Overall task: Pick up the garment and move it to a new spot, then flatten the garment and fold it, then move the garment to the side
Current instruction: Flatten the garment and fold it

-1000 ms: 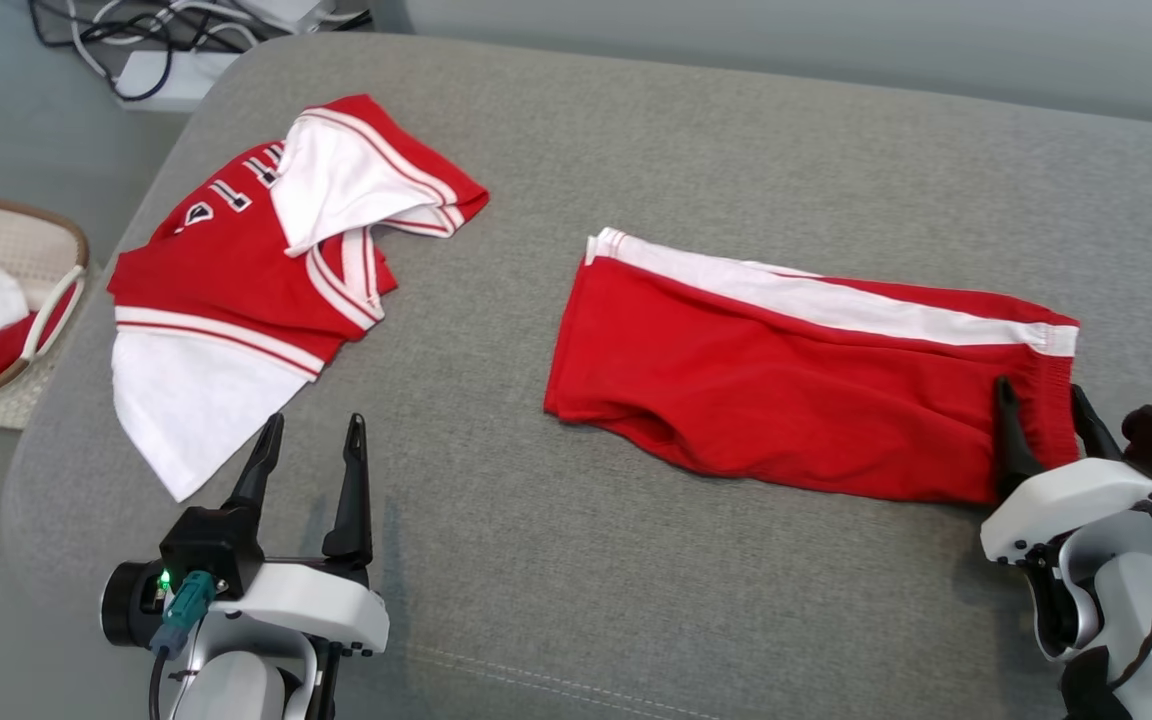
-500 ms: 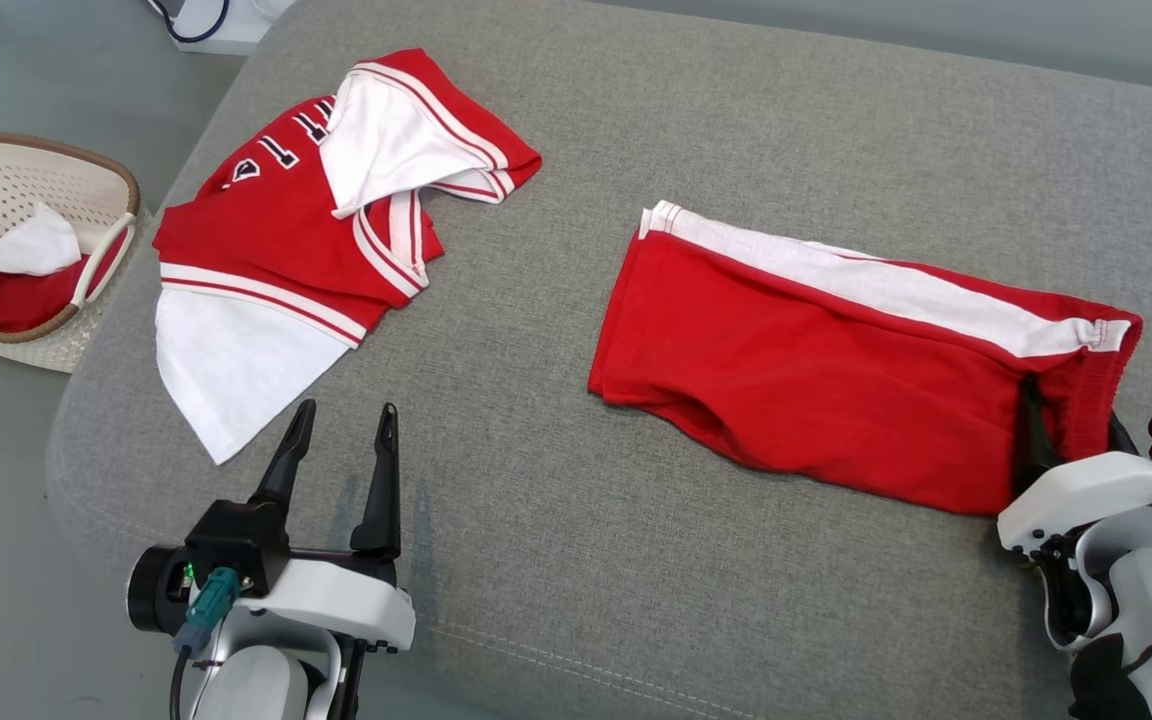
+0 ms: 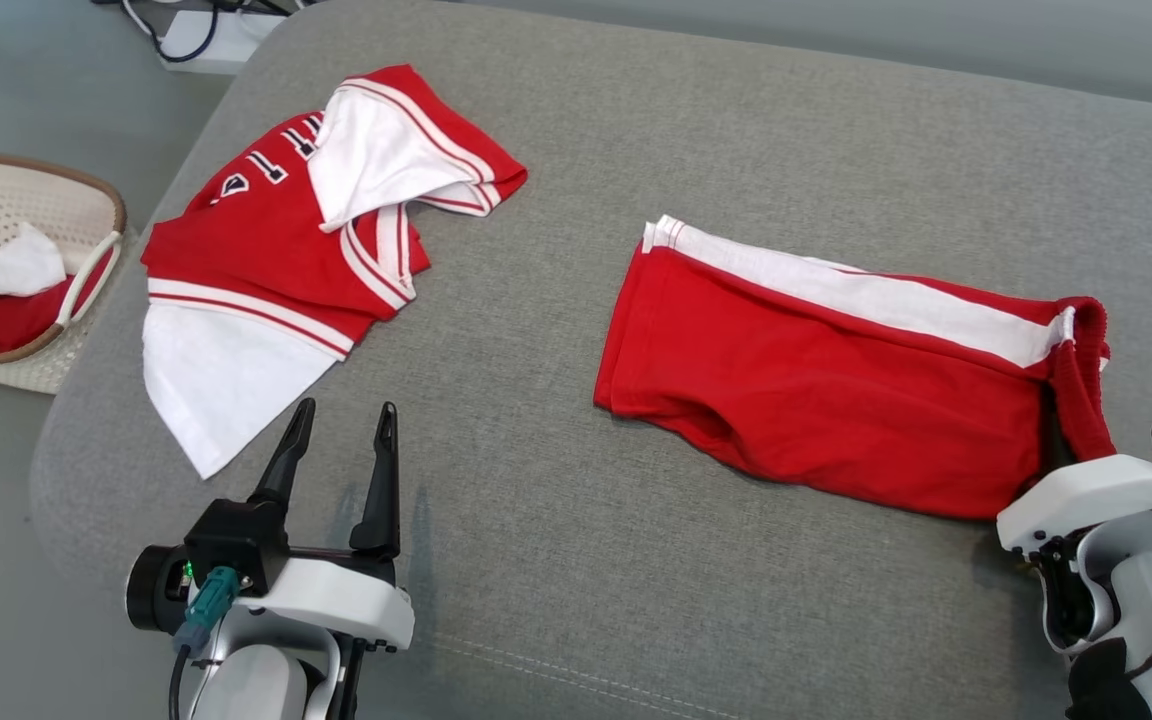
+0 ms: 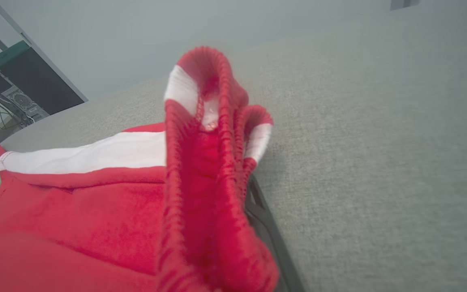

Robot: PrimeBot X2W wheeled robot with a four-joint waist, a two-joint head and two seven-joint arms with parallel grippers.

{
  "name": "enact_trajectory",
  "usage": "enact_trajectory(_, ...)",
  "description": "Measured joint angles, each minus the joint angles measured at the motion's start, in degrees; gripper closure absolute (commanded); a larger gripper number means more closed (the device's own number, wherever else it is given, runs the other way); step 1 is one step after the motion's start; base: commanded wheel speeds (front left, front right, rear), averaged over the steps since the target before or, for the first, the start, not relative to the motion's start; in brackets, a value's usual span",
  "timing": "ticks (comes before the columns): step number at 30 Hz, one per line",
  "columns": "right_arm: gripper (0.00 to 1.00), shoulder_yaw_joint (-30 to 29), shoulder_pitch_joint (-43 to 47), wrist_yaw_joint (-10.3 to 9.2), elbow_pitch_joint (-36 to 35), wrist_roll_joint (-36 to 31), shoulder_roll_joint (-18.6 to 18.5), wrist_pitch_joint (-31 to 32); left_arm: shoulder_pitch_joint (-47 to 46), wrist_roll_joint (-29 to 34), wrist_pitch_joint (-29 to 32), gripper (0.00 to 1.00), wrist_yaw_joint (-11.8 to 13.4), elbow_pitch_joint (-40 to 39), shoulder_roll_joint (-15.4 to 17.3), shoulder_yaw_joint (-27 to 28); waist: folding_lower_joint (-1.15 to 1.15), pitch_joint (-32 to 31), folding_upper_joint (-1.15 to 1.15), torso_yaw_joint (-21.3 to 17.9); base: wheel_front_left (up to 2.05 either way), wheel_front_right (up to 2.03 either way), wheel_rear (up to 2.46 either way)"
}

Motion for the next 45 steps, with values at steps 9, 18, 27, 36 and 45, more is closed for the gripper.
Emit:
enact_trajectory(9,1.0,-0.62,3.86,0.0,-4.91,0.25,-0.19,0.3,0.01,0.27,0.0,0.0,-0.51,1.41,0.03,-0.12,0.0,-2.72,0.0,-6.3,0.0,0.0,0.0)
enact_trajectory(18,1.0,13.52,4.7,-0.01,-9.16,7.43,-1.05,0.31,0.07,-0.1,0.0,0.0,-0.51,2.15,0.05,-0.9,0.0,-4.97,0.0,-13.97,0.0,0.0,0.0)
enact_trajectory(27,1.0,29.3,0.05,-0.01,-12.43,18.09,-1.67,2.78,0.12,-1.77,0.0,0.0,-0.48,2.34,0.13,-3.19,0.0,-5.07,0.0,-10.98,0.0,0.0,0.0)
enact_trajectory(36,1.0,33.46,-4.64,-0.01,-5.75,19.78,-2.58,2.02,0.21,-3.61,0.0,0.0,-0.41,2.24,0.11,-4.72,0.0,-4.58,0.0,-2.95,0.0,0.0,0.0)
enact_trajectory(45,0.0,34.63,-9.52,-0.01,0.21,19.74,-2.02,1.26,0.32,-5.12,0.0,0.0,0.01,2.2,0.18,-5.89,0.0,-3.37,0.0,1.88,0.0,0.0,0.0)
